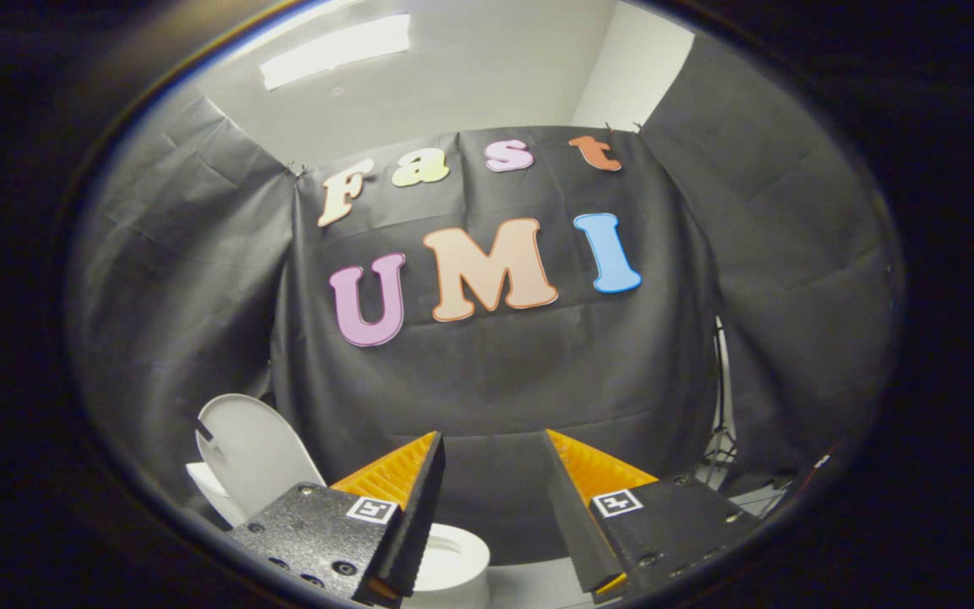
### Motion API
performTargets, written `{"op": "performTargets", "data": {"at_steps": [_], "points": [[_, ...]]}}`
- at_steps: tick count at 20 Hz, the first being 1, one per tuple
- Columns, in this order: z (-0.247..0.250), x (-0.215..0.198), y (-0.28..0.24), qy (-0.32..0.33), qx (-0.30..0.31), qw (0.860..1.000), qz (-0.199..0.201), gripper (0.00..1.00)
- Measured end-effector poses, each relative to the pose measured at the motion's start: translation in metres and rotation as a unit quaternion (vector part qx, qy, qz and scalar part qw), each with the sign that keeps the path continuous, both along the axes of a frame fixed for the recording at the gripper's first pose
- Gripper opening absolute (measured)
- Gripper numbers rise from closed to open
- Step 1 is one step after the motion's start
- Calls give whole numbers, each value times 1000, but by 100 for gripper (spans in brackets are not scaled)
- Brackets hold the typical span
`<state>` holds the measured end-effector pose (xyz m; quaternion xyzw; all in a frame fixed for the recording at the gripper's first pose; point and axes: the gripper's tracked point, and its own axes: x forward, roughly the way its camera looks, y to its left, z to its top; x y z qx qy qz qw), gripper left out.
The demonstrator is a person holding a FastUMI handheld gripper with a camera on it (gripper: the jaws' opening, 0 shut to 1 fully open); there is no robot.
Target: Open the toilet lid.
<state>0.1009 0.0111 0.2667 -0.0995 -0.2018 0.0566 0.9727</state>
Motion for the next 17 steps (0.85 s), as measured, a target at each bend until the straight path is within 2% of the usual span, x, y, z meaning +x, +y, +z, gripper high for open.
{"op": "performTargets", "data": {"at_steps": [6, 8, 12, 15, 17], "points": [[8, 35, -47, -5, 47, 998, 50, 69], [-1, 46, -75, 17, 56, 998, 30, 69], [-19, 35, -114, 47, 13, 999, -4, 69], [-32, 32, -146, 78, -13, 994, -75, 69], [-41, 24, -157, 101, -31, 990, -98, 69]]}}
